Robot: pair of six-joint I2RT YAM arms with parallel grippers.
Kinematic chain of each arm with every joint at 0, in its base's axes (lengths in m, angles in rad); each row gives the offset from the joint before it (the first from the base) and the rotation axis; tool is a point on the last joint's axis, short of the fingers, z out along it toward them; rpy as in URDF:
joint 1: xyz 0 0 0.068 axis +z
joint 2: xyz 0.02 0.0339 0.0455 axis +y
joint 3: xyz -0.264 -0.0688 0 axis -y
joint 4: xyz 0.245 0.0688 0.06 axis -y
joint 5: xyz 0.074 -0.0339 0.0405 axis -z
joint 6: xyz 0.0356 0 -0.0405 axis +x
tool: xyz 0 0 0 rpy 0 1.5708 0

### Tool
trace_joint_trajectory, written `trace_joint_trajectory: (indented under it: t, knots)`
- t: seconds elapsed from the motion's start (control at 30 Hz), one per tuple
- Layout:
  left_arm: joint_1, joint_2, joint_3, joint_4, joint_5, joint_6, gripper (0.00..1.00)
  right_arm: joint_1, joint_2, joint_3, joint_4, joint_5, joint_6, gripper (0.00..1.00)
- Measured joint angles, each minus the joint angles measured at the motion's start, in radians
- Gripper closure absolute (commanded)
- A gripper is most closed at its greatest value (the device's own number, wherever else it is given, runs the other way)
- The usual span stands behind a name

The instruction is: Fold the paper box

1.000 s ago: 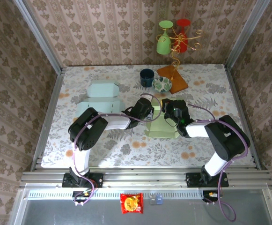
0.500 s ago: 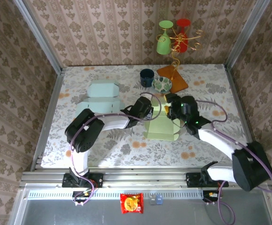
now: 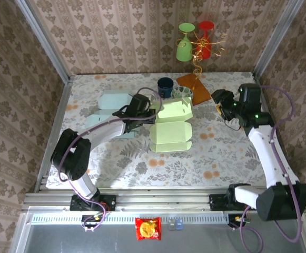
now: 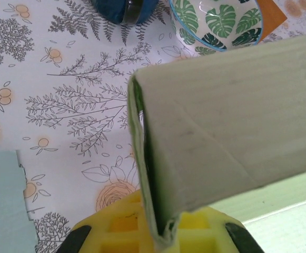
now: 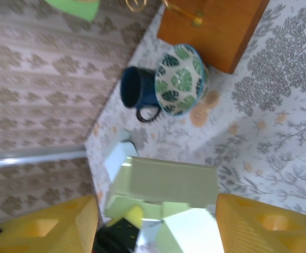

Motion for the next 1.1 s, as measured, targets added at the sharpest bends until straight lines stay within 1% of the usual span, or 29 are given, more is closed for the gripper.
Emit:
trace_joint_trajectory:
  t: [0.1, 0.23, 0.37, 0.5, 0.6, 0.77, 0.9, 1.1]
  knots:
    - [0.037, -0.009, 0.01, -0.032, 0.085, -0.019, 1.0, 0.001, 0.064, 0.013, -0.036, -0.071, -0.053, 0.37]
    - [0.077, -0.01, 0.011, -0.052, 0.196, -0.046, 1.0, 0.001, 0.121, -0.002, -0.051, -0.15, -0.083, 0.38]
    - [0.11, -0.006, 0.028, -0.068, 0.306, -0.071, 1.0, 0.001, 0.171, 0.002, -0.034, -0.229, -0.13, 0.44]
    - [0.128, 0.008, 0.046, -0.058, 0.392, -0.097, 1.0, 0.001, 0.23, 0.02, -0.004, -0.29, -0.177, 0.49]
    - [0.137, 0.032, 0.048, -0.039, 0.438, -0.122, 1.0, 0.001, 0.258, 0.021, 0.011, -0.316, -0.195, 0.49]
    - [0.152, 0.091, 0.074, -0.023, 0.495, -0.146, 1.0, 0.001, 0.288, 0.047, 0.029, -0.34, -0.222, 0.44]
    - [0.165, 0.142, 0.12, -0.009, 0.565, -0.158, 1.0, 0.001, 0.295, 0.095, 0.029, -0.341, -0.29, 0.42]
    - [0.174, 0.181, 0.189, -0.018, 0.652, -0.16, 1.0, 0.001, 0.305, 0.154, 0.027, -0.341, -0.392, 0.42]
